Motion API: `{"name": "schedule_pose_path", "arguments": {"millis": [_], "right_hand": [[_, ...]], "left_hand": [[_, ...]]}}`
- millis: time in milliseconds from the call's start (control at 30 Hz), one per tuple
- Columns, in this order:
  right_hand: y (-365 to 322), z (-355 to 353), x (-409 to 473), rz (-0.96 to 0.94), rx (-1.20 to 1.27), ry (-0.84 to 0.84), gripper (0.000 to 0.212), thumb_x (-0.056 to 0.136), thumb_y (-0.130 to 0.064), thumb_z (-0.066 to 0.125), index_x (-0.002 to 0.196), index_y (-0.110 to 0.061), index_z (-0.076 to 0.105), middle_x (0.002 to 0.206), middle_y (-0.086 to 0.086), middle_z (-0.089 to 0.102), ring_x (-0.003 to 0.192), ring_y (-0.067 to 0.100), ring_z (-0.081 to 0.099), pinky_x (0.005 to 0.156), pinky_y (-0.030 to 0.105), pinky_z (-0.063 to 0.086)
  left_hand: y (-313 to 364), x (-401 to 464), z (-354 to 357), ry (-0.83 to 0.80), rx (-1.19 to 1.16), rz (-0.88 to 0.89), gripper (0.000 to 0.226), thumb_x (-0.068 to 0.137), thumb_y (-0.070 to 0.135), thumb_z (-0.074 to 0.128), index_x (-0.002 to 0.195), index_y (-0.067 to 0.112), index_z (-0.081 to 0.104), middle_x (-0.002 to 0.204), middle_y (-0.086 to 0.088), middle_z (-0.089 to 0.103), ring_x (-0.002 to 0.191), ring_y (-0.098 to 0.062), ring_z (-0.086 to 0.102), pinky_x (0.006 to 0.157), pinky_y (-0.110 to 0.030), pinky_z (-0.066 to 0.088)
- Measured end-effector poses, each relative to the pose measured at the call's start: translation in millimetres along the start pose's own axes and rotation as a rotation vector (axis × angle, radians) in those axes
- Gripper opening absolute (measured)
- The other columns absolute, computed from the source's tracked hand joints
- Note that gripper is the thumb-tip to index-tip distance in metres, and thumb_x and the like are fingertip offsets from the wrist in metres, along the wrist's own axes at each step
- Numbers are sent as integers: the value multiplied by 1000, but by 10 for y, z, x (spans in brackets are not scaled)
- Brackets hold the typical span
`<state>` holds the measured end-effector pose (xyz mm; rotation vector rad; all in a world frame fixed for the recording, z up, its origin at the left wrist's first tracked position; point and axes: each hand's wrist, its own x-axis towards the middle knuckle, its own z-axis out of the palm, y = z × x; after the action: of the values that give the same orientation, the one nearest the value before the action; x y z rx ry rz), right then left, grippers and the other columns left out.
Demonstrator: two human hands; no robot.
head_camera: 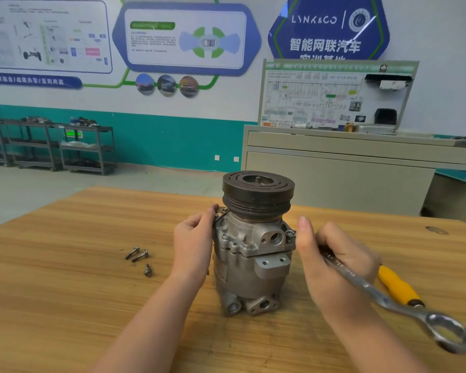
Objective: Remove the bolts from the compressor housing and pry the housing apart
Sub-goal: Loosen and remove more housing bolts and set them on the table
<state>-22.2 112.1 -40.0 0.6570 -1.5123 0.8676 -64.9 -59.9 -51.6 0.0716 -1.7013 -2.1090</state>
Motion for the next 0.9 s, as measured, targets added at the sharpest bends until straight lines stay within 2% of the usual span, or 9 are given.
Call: {"name": "schedule_pose_path", "arguments": {"millis": [100,200,300,367,500,567,633,800,900], "right_hand": [[9,0,-14,34,-18,0,48,94,-24,56,52,-19,35,52,-17,25,44,6,29,45,9,20],[33,2,-21,156,100,38,43,93,-20,52,57,-27,29,50,-12,23,44,-1,30,45,7,21],[131,-15,-33,365,269,70,46,89,-27,52,52,-11,31,51,-4,29,46,0,31,46,10,27],[234,-32,7,559,405,73,47,84,-32,57,52,-6,36,48,-1,31,46,6,33,46,16,30],[496,-69,179,989,696,-14,44,89,-19,63,46,-16,53,41,-4,40,34,8,33,39,18,28],[572,-80,246,1223,767,-100,31,79,-24,69,51,-17,58,42,-2,42,33,9,35,38,18,28],[584,-72,259,1373,822,-130,22,67,-28,73,56,-15,59,45,-1,44,35,9,38,36,17,31],[581,-85,238,1357,875,89,27,77,-26,73,59,-14,59,46,0,47,34,7,39,33,16,31],[563,-106,207,1301,730,157,26,89,-20,66,67,-12,55,44,-1,47,33,8,39,33,16,27]], "left_hand": [[-9,4,0,-2,15,18,22,101,26,53,109,22,73,116,-1,71,116,-17,61,105,-41,45],[-8,16,-4,-2,11,51,18,100,22,54,100,30,70,113,3,69,110,-10,62,92,-26,49],[7,10,0,-6,20,80,20,99,20,54,95,33,68,107,11,63,101,7,59,74,-10,46],[-4,13,0,-4,20,71,18,99,20,55,99,31,69,107,11,62,102,0,59,78,-15,46],[-9,-8,-1,-14,11,41,21,100,23,54,110,20,72,113,4,69,109,-10,62,94,-28,48],[-3,-23,9,-21,4,33,27,100,22,53,117,12,72,115,-3,72,114,-16,62,104,-37,46],[-11,-23,14,-18,4,42,29,101,22,53,118,9,72,114,-5,73,114,-18,63,105,-39,47],[-23,-1,4,-22,17,71,25,100,22,54,107,13,76,107,-5,74,108,-19,65,97,-37,51],[-37,15,5,-20,22,77,27,100,22,53,112,9,74,110,-6,73,110,-19,64,100,-38,50]]}}
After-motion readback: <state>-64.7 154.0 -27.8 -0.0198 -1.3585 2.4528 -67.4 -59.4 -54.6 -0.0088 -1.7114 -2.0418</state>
